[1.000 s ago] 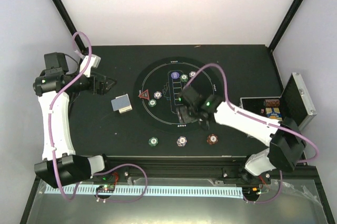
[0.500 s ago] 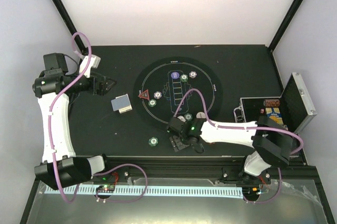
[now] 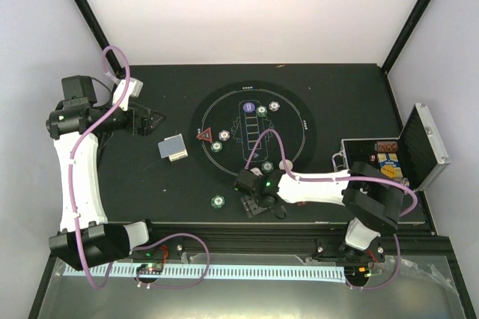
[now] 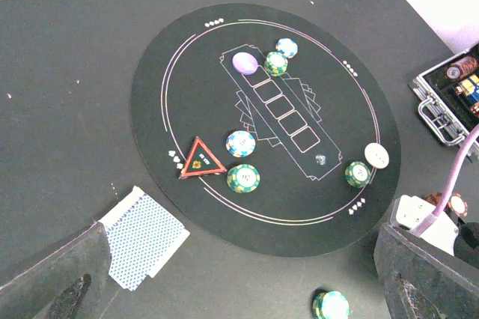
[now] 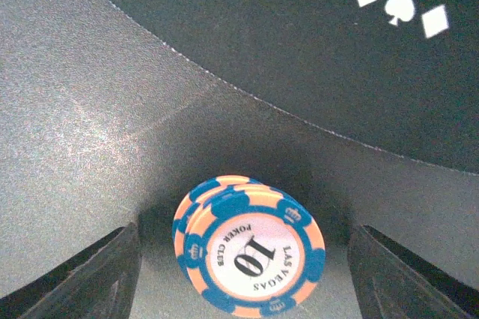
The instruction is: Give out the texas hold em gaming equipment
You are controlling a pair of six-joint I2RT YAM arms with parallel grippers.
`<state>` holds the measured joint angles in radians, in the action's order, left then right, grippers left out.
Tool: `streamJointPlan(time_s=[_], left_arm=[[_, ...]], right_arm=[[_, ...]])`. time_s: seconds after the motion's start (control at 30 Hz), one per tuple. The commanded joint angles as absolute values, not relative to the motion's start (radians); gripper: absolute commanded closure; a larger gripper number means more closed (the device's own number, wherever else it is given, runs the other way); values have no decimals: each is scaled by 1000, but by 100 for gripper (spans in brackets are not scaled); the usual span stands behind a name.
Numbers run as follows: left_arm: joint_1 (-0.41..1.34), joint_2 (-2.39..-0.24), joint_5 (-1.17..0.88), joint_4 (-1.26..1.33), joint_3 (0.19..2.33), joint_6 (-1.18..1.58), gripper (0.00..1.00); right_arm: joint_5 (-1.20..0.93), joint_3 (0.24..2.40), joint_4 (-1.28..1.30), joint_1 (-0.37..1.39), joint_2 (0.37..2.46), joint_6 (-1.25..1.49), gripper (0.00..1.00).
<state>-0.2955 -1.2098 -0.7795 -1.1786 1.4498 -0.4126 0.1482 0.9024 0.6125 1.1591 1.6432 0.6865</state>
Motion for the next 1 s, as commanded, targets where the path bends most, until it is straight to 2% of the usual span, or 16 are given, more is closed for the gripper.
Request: streamJointPlan(time_s=[0.0, 0.33, 0.43, 0.5, 0.6, 0.7, 0.97], left_arm=[[-304, -1196, -804, -1184, 1464, -405, 1], [-304, -1189, -798, -1190, 1467, -411, 1], [-304, -1192, -802, -1190, 1471, -408, 1], [-304, -1193, -804, -1190, 1472, -405, 1], [-304, -1194, -805, -1191, 1473, -405, 1], [-304, -1195, -804, -1188, 1471, -405, 1], [-304, -1195, -807, -1189, 1467, -405, 1]], right_arm=[[162, 897, 572, 1155, 1674, 682, 24], [147, 894, 557, 1134, 1693, 666, 49], [148, 894, 563, 1133, 1683, 664, 54], [151, 894, 568, 1133, 1676, 663, 54], [155, 904, 587, 1134, 1668, 655, 46], [163, 914, 600, 1133, 1663, 646, 43], [171, 938, 620, 1132, 1653, 638, 45]])
